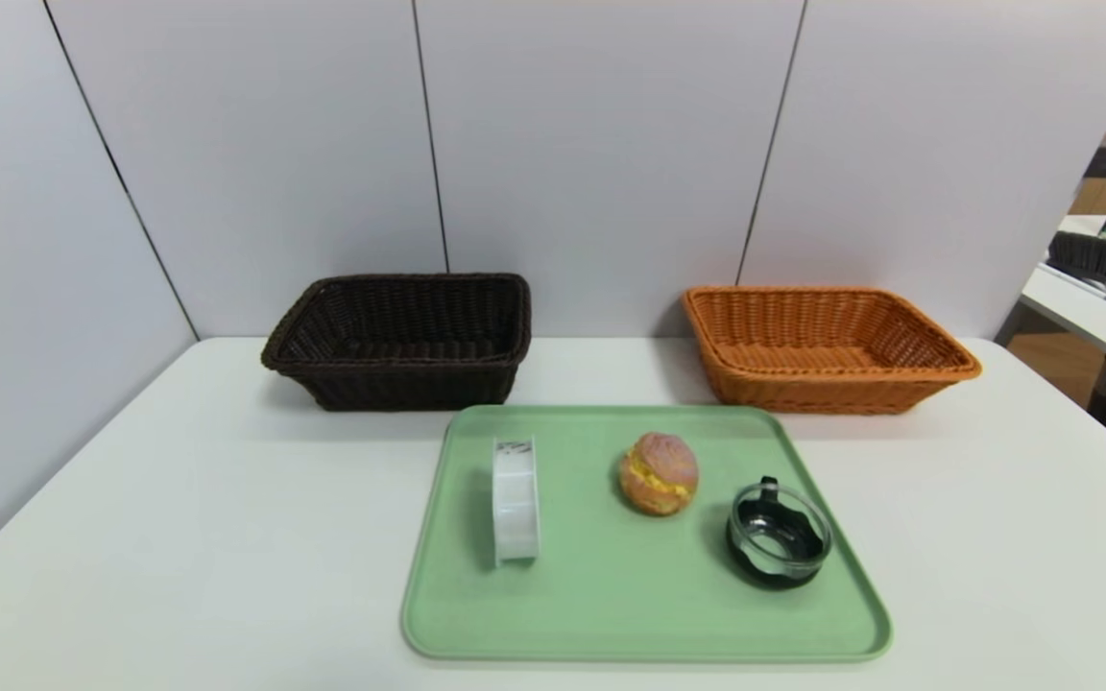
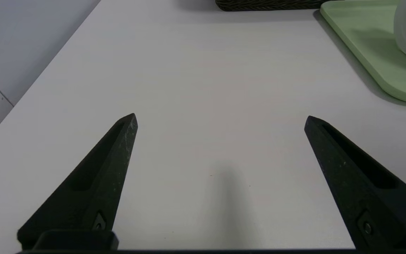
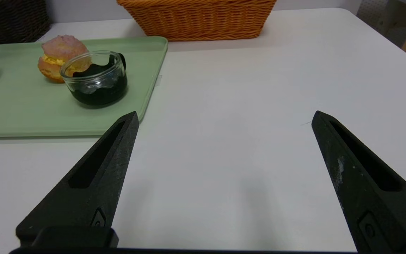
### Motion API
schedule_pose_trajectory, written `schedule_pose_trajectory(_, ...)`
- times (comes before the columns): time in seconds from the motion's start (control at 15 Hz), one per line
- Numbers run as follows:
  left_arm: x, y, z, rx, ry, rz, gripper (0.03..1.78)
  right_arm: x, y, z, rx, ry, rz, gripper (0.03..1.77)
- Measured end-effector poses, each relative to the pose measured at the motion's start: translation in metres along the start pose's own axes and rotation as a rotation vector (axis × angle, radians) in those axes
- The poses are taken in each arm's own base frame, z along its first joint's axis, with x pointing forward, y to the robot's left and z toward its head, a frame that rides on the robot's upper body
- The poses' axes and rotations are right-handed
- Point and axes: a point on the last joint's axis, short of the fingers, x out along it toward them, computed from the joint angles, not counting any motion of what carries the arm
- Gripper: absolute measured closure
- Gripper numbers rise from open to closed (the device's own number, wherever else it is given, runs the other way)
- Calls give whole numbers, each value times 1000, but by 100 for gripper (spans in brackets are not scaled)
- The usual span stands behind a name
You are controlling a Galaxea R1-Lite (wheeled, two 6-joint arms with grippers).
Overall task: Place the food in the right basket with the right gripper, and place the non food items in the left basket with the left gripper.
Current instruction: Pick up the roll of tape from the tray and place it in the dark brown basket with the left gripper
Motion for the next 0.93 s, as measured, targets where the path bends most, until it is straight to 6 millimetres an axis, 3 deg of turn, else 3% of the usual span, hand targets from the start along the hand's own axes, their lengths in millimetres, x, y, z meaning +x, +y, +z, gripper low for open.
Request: schedule_pose_trajectory(0.93, 0, 0, 0, 6, -1, -1, 12, 0, 0, 0, -2, 0, 0, 10)
